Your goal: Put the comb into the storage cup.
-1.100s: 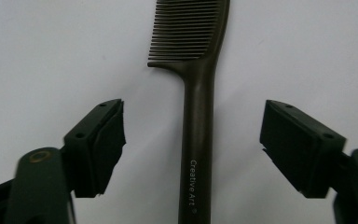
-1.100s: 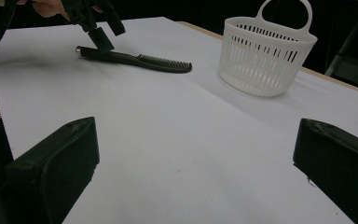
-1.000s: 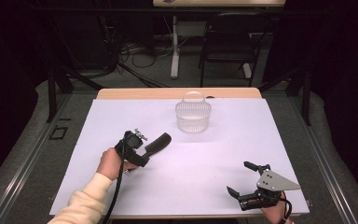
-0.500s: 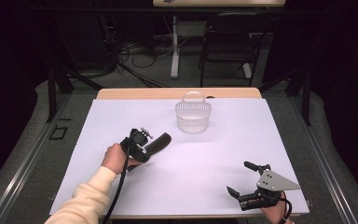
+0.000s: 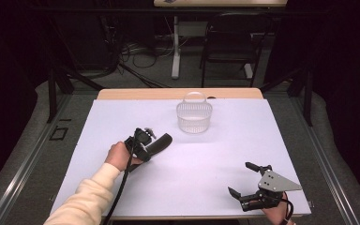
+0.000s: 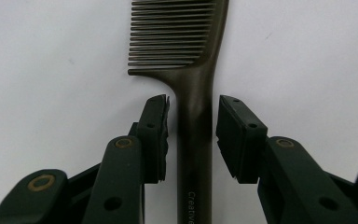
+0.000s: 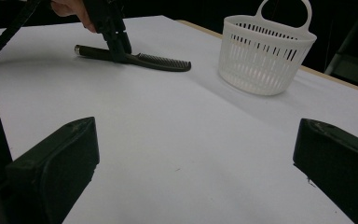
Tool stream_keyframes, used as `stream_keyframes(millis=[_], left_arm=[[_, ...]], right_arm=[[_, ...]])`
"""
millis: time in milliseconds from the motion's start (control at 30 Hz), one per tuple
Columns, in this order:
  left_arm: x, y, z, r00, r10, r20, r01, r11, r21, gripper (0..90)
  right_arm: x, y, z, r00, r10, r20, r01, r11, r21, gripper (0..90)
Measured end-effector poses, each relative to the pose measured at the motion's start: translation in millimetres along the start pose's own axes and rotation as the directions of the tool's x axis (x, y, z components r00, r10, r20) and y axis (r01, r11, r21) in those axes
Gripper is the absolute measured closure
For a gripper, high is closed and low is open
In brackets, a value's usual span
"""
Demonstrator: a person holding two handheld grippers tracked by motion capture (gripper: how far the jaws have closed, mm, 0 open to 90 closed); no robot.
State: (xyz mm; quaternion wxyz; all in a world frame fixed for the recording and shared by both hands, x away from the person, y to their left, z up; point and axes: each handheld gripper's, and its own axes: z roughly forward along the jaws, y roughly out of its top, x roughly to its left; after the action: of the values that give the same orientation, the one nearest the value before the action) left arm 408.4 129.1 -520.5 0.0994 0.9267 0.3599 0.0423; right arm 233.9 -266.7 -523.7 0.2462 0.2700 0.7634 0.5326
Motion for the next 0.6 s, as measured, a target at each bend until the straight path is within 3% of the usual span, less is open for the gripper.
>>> stream_keyframes(millis=[600], left_arm=[[3.8,3.2,6.3,0.9996,-0.012,0.026,0.012,0.9998,0.017,70.1]], right_arm=[[0.0,0.0,0.1,1.0,0.001,0.0,-0.001,1.0,0.0,0.0]])
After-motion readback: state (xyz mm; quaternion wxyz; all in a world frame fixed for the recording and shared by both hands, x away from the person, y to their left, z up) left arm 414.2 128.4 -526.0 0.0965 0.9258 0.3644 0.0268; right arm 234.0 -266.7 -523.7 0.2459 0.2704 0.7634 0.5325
